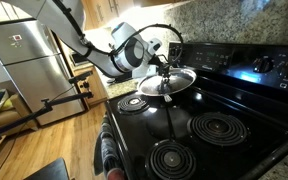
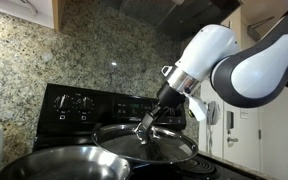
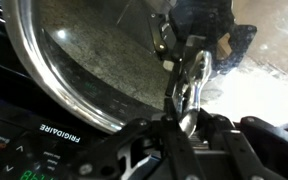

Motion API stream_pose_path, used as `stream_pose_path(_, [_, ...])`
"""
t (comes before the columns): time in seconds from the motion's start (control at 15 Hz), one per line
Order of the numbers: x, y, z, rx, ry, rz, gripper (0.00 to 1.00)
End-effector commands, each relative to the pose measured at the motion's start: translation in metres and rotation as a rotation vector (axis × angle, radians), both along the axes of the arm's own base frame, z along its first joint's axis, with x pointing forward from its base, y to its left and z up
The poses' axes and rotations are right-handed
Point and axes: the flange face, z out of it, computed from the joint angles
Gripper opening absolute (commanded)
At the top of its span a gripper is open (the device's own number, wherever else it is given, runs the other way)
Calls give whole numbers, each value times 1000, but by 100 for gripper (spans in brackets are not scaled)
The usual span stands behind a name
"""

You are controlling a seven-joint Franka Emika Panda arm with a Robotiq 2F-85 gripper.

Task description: Uncover the pan and put the lid on the counter to the right

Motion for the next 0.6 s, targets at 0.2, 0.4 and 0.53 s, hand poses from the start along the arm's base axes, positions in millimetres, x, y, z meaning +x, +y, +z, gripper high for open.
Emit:
stream_pose_path(0.2, [-11, -5, 7, 60, -45, 55, 4])
stream_pose_path(0.4, [-18, -14, 9, 93, -71, 49, 4])
stream_pose_path(0.53, [-20, -19, 9, 92, -77, 37, 4])
